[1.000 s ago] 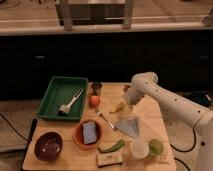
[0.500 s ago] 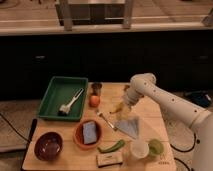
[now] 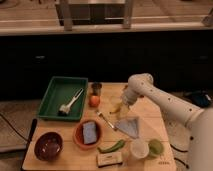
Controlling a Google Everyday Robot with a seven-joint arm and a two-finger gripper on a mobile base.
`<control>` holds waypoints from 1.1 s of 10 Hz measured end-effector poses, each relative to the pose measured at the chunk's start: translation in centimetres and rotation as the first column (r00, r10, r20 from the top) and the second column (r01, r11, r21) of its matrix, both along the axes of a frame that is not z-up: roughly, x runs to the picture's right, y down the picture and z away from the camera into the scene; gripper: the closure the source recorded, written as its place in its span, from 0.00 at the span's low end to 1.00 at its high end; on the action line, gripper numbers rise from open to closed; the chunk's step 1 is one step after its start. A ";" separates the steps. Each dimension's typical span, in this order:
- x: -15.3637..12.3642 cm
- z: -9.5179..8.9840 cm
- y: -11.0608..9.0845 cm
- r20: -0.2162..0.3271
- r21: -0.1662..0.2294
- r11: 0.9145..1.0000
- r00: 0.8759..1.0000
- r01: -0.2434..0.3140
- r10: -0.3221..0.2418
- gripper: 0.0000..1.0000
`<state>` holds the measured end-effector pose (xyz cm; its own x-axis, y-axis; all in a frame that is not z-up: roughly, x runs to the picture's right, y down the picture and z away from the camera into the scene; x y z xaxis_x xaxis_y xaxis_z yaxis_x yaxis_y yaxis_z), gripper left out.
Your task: Place banana in purple bowl
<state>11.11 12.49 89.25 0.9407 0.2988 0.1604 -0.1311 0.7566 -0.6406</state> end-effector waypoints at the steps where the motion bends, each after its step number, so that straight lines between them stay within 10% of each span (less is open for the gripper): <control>1: -0.1 0.1 0.1 0.001 -0.002 1.000 1.000 -0.001 0.001 0.20; 11: 0.1 1.7 0.8 0.004 -0.011 1.000 1.000 0.006 -0.006 0.22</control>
<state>11.24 13.30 90.91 0.9418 0.2951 0.1613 -0.1238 0.7502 -0.6495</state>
